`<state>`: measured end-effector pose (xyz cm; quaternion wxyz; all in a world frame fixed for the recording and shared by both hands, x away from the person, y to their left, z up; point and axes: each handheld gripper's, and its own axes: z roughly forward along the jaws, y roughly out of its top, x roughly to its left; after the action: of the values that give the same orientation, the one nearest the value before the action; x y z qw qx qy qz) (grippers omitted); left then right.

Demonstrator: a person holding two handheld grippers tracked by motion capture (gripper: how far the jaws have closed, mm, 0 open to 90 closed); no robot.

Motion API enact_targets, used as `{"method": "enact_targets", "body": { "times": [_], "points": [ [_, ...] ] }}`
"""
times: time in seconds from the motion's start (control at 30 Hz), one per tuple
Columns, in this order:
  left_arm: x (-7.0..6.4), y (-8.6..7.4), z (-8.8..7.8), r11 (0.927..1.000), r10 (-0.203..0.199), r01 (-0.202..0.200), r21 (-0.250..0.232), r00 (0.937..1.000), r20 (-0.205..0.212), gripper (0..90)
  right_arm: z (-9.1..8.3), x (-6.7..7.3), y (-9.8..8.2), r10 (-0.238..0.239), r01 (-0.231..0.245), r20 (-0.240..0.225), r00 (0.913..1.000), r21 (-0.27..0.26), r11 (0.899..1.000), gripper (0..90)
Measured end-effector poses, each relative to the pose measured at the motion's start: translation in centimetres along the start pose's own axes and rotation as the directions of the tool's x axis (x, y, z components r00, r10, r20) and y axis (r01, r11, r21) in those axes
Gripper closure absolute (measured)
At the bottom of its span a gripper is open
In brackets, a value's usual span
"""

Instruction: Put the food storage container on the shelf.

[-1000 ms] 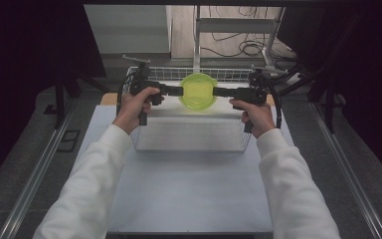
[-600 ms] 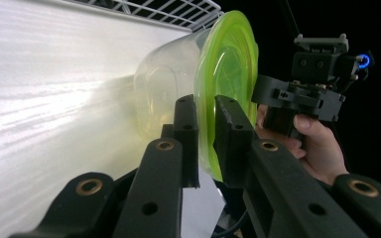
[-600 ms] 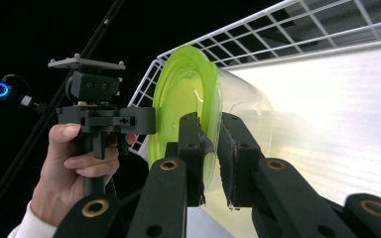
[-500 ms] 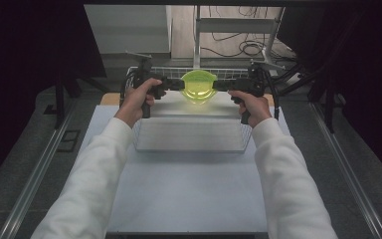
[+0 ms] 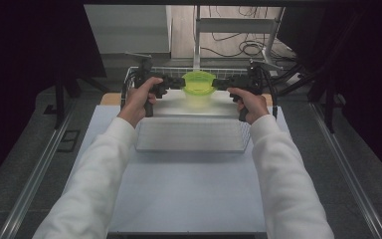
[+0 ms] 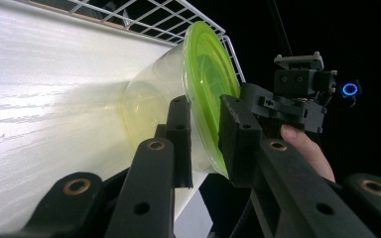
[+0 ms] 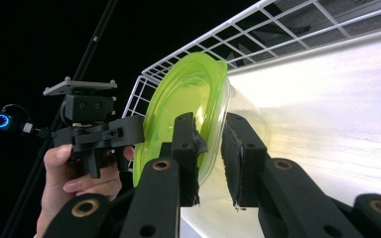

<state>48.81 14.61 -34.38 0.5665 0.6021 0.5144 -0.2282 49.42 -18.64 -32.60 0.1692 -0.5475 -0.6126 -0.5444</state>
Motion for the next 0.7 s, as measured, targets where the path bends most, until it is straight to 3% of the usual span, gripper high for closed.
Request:
{"method": "enact_targets", "body": {
  "times": [0.17,0.23,0.33,0.37,0.53,0.57,0.6,0.63,0.67,0.7],
  "points": [
    [0.0,-0.1,0.1,0.9995,0.027,-0.028,-0.015,0.9988,-0.04,66.4,0.0,0.1,-0.1,-0.036,0.036,0.014,0.9993,-0.002,0.999,72.5],
    [-0.1,-0.1,-0.1,0.9972,0.046,-0.05,-0.055,0.9957,-0.08,50.5,0.1,0.4,-0.1,-0.062,0.062,0.02,0.9979,-0.008,0.998,63.5],
    [-0.2,-0.2,-0.2,0.9958,0.062,-0.067,-0.062,0.9948,-0.08,45.7,0.0,0.6,-0.2,-0.088,0.089,0.033,0.9955,-0.011,0.996,58.4],
    [-0.6,-0.3,-0.4,0.9933,0.086,-0.093,-0.069,0.9924,-0.088,42.3,-0.2,1.1,-0.3,-0.126,0.128,0.046,0.9909,-0.023,0.992,53.2],
    [-1.4,-0.7,-0.8,0.9865,0.134,-0.142,-0.08,0.9855,-0.104,38.5,-0.9,1.9,-0.5,-0.172,0.177,0.081,0.9818,-0.054,0.983,45.7],
    [-1.8,-1.0,-1.0,0.9819,0.16,-0.171,-0.082,0.9794,-0.123,36.7,-1.3,2.1,-0.6,-0.2,0.207,0.094,0.9753,-0.075,0.975,43.2],
    [-1.8,-1.0,-1.0,0.9819,0.16,-0.171,-0.082,0.9794,-0.123,35.6,-1.3,2.1,-0.6,-0.2,0.207,0.094,0.9753,-0.075,0.975,43.2],
    [-2.1,-1.2,-1.3,0.9765,0.189,-0.201,-0.078,0.9723,-0.138,34.8,-1.7,2.5,-0.7,-0.229,0.239,0.109,0.9672,-0.086,0.967,41.0],
    [-2.1,-1.2,-1.3,0.9765,0.189,-0.201,-0.078,0.9723,-0.138,34.1,-1.7,2.5,-0.7,-0.229,0.239,0.109,0.9672,-0.086,0.967,41.0],
    [-2.2,-1.4,-1.5,0.9747,0.196,-0.209,-0.08,0.9705,-0.14,34.1,-1.9,2.6,-0.8,-0.249,0.26,0.115,0.9616,-0.09,0.961,40.5]
  ]
}}
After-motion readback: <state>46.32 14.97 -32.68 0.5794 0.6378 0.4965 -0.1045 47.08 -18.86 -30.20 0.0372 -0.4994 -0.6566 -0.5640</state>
